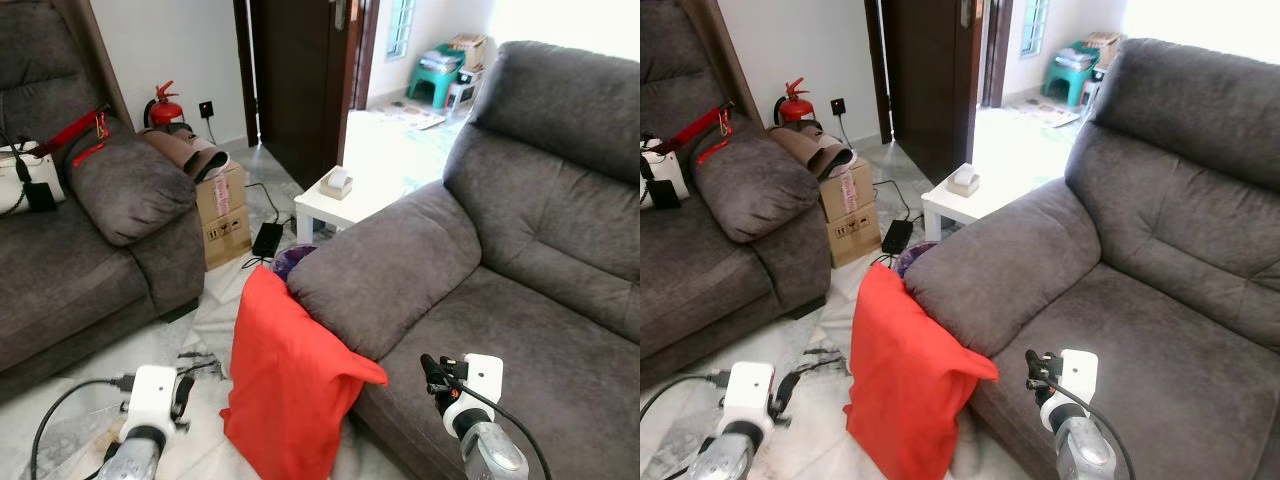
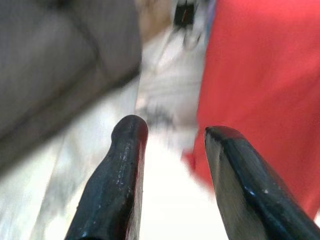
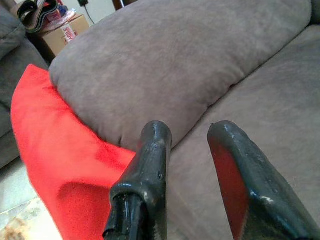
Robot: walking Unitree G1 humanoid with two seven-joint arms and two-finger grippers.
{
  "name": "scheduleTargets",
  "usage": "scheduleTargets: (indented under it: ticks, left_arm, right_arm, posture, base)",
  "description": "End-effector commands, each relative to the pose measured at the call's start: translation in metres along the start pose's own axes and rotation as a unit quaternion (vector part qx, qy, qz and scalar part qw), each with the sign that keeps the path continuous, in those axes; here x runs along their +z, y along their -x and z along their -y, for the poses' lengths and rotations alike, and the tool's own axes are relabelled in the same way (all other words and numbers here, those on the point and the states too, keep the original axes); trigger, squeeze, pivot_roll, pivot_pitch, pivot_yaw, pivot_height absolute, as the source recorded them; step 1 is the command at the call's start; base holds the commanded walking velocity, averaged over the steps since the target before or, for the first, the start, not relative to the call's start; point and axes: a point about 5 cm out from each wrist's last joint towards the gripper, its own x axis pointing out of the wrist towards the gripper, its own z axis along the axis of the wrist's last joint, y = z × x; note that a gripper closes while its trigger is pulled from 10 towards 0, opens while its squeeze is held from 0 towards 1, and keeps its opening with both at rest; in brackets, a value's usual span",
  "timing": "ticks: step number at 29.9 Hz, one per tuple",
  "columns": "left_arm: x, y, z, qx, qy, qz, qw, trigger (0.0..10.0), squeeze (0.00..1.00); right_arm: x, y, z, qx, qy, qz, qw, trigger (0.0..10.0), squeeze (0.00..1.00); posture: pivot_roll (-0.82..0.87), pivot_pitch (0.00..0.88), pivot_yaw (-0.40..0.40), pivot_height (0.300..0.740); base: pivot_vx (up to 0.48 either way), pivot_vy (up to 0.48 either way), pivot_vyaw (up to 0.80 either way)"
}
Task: Move the pillow to the sofa from floor
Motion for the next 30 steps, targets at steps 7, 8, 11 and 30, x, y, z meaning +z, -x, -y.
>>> scheduleTargets:
  ticks: [7, 8, 11, 30]
  left_arm:
    - [-0.01, 0.008, -0.018, 0.048, 0.03, -0.009, 0.998, 10.0, 0.0]
    - [-0.009, 0.007, -0.018, 0.049, 0.032, -0.004, 0.998, 10.0, 0.0]
    - [-0.007, 0.006, -0.018, 0.048, 0.034, 0.002, 0.998, 10.0, 0.0]
    - [-0.002, 0.002, -0.014, 0.033, 0.03, 0.012, 0.999, 10.0, 0.0]
  right_arm:
    - [-0.001, -0.001, -0.003, 0.009, -0.004, -0.004, 1.0, 10.0, 0.0]
    - [-0.001, -0.001, -0.003, 0.009, -0.004, -0.004, 1.0, 10.0, 0.0]
    - [-0.002, 0.0, -0.003, 0.011, 0.002, -0.005, 1.0, 10.0, 0.0]
    - [-0.006, 0.002, -0.004, 0.02, 0.007, -0.009, 1.0, 10.0, 0.0]
  posture:
    - [0.15, 0.02, -0.022, 0.656]
    - [0.15, 0.02, -0.022, 0.656]
    - [0.15, 0.02, -0.022, 0.656]
    - [0.15, 0.021, -0.018, 0.656]
  base:
    - [0.0, 0.0, 0.0]
    - [0.0, 0.0, 0.0]
    - [0.0, 0.0, 0.0]
    - [0.31, 0.0, 0.37]
